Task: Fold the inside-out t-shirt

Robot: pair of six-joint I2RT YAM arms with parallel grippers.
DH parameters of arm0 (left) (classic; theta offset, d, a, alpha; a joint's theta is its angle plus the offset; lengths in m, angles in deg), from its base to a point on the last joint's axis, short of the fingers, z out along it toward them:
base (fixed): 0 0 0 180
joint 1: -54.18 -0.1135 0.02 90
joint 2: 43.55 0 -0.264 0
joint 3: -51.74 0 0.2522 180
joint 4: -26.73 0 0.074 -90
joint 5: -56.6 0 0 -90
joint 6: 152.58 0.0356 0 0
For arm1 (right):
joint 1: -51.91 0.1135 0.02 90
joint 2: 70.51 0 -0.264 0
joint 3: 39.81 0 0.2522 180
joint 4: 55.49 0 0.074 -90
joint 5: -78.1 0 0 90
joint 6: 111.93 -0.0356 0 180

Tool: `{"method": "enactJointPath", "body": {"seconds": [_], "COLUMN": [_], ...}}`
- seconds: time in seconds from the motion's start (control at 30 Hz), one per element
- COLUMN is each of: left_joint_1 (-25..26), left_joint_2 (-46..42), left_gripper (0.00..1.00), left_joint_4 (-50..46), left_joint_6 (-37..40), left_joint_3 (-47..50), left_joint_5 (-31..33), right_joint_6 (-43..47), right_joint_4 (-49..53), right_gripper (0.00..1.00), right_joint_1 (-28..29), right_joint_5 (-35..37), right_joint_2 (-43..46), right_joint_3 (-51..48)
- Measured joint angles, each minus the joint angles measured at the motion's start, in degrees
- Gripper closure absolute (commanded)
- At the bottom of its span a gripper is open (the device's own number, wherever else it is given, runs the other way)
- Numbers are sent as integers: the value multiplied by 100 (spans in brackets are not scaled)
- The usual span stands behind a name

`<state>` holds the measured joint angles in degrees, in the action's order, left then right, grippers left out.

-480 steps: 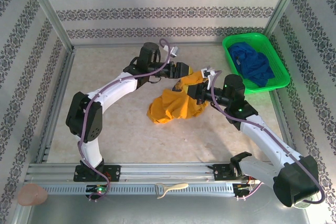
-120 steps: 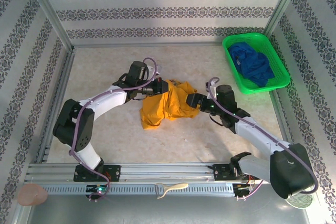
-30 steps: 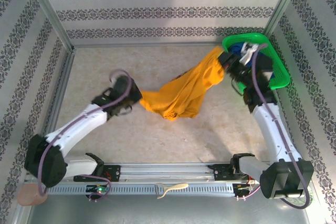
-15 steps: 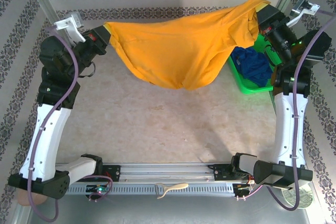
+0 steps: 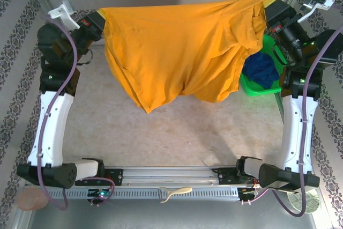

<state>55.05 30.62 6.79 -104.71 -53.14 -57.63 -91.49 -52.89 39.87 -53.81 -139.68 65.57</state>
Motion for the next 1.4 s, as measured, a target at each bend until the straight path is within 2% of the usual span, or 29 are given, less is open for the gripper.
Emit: {"method": "enactJointPath", "body": {"seconds": [0.07,0.1,0.2,0.33,0.43,0.63,0.7,0.8,1.0,1.03,1.07,1.1,1.13,1.17,1.2,1.23,1.4], "left_joint_1": [-160,-249,-420,-382,-33,1801,2299,2704,3099,3130,3161,3180,3200,3204,3193,3165,2789], "left_joint_2": [345,586,1078,1040,721,389,577,1095,1967,2055,2153,2243,2321,2369,2389,2396,1987], "left_gripper": [55,44,32,26,24,20,19,18,16,22,42,69,96,100,100,100,100], "left_joint_4": [-11,-15,-52,-107,-59,393,439,422,431,455,531,640,772,903,990,1058,1423], "left_joint_6": [-46,-72,-149,-136,42,726,1005,1311,1563,1558,1506,1453,1405,1333,1263,1185,905], "left_joint_3": [155,254,702,1224,1342,1390,1342,1080,601,538,470,409,363,348,350,356,957], "left_joint_5": [-118,-184,-308,-588,-828,-1322,-1460,-1547,-1696,-1727,-1762,-1781,-1799,-1803,-1792,-1775,-1735], "right_joint_6": [120,229,638,1141,1427,1906,2024,2170,2352,2358,2371,2374,2376,2352,2371,2371,2393], "right_joint_4": [116,216,575,1021,1244,1641,1683,1733,1867,1871,1882,1888,1888,1880,1843,1823,1729], "right_gripper": [100,100,100,100,100,100,100,100,100,100,100,96,73,55,42,36,30], "right_joint_1": [166,289,732,1217,1462,2035,2251,2540,3062,3121,3193,3250,3285,3289,3259,3195,2218], "right_joint_5": [2,2,-24,-160,-271,-293,-267,-188,114,155,201,225,254,273,299,332,411], "right_joint_2": [-28,-59,-151,-291,-439,-566,-564,-553,-450,-448,-448,-448,-448,-439,-404,-345,321], "right_joint_3": [-68,-76,-105,-219,-319,-444,-448,-481,-686,-704,-706,-706,-708,-719,-767,-839,-1515]}}
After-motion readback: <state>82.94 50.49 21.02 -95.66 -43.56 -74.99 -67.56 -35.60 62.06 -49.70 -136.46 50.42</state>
